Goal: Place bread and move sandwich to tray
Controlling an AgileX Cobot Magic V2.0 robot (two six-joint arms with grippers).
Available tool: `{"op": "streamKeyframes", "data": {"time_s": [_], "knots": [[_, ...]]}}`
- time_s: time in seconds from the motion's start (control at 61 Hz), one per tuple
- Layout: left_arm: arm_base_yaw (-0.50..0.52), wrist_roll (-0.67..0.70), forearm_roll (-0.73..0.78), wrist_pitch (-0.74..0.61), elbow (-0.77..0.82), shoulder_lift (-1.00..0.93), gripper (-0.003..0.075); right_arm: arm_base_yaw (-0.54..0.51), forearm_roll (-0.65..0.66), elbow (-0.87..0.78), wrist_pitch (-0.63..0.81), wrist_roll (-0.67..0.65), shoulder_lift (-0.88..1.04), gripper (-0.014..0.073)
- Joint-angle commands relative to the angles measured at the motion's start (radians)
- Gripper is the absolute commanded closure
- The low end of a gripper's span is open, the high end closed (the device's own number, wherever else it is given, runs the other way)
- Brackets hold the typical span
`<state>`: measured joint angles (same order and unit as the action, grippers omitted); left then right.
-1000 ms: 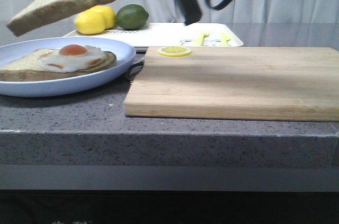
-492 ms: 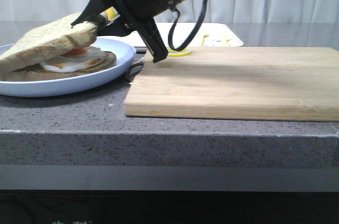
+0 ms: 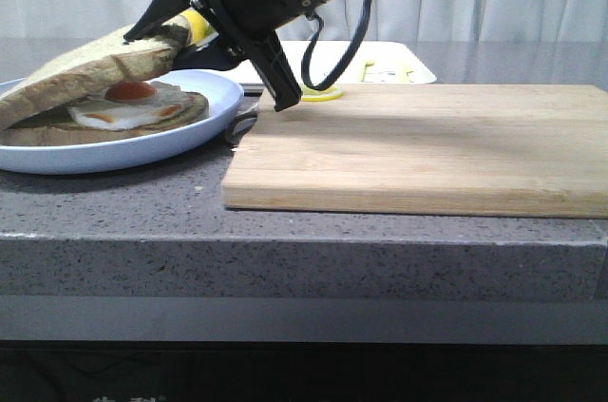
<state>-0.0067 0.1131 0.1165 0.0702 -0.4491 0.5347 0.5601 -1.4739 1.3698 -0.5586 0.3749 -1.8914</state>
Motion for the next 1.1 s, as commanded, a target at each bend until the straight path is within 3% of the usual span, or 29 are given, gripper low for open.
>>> {"op": "streamKeyframes", "data": {"time_s": [0.0, 0.295, 0.557, 0.689, 0.77, 0.918, 1.033, 1.082], "knots": [[-0.006, 0.000, 0.000, -0.083, -0.036, 0.008, 0.0101, -0.002, -0.026, 0.032, -0.016, 0.012, 0.053, 0.0300], [-0.006, 0.000, 0.000, -0.083, -0.036, 0.008, 0.0101, -0.094, 0.039, 0.031, -0.141, 0.011, 0.057, 0.0291], [-0.006, 0.000, 0.000, -0.083, -0.036, 0.008, 0.0101, -0.222, 0.231, 0.031, -0.248, 0.011, 0.135, 0.0306], [-0.006, 0.000, 0.000, -0.083, -0.036, 0.008, 0.0101, -0.269, 0.537, 0.032, -0.251, -0.061, 0.239, 0.0360], [-0.006, 0.000, 0.000, -0.083, -0.036, 0.008, 0.0101, -0.299, 0.829, 0.033, -0.273, -0.187, 0.304, 0.0399], [-0.006, 0.000, 0.000, -0.078, -0.035, 0.008, 0.0101, -0.356, 1.241, 0.033, -0.383, -0.360, 0.408, 0.0557], [-0.006, 0.000, 0.000, -0.078, -0.035, 0.008, 0.0101, -0.409, 1.389, 0.033, -0.463, -0.390, 0.474, 0.0680], [-0.006, 0.000, 0.000, -0.078, -0.035, 0.008, 0.0101, -0.436, 1.417, 0.031, -0.491, -0.398, 0.505, 0.0676]]}}
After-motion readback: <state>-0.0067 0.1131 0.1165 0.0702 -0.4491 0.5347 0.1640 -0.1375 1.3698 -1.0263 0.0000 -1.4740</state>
